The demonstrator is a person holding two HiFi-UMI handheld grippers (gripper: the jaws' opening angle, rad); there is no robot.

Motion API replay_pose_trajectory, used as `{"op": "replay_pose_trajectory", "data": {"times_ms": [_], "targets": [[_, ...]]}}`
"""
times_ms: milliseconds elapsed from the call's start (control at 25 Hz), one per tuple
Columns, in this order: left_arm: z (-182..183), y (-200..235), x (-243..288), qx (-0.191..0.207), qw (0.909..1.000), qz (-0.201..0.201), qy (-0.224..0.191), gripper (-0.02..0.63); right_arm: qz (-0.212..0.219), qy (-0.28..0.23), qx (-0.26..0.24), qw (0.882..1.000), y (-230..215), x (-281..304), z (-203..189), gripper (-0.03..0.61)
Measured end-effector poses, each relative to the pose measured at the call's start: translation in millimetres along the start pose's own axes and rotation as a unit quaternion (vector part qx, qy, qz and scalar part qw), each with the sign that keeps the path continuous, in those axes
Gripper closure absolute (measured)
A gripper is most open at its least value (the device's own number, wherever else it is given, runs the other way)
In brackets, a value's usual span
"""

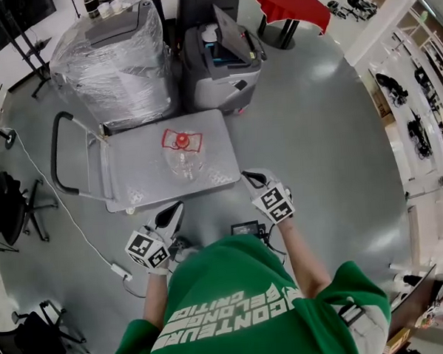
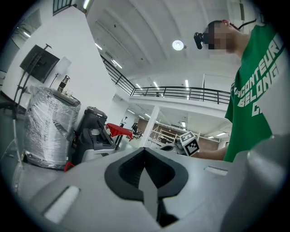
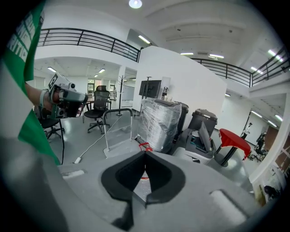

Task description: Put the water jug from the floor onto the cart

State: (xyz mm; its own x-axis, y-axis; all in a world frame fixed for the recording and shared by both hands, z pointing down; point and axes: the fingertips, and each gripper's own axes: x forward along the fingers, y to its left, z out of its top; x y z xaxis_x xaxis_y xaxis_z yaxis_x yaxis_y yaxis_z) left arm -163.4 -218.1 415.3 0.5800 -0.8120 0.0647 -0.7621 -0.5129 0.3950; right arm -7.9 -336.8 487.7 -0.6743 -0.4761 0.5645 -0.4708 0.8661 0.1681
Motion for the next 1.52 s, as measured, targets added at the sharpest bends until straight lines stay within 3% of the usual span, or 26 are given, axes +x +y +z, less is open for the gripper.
{"op": "replay_pose_trajectory", "data": {"times_ms": [520,1520], "targets": [[-23,-46,53,0.006,0.9982,-0.05,0.034,0.604,-0.032,-0.004,0.042,0.999,-28,-47,-44,0.585],[-25,-57,70,0.004,0.996,-0.078,0.043,0.604,-0.055,0.002,0.051,0.997,-38,-69,-56,0.585]]}}
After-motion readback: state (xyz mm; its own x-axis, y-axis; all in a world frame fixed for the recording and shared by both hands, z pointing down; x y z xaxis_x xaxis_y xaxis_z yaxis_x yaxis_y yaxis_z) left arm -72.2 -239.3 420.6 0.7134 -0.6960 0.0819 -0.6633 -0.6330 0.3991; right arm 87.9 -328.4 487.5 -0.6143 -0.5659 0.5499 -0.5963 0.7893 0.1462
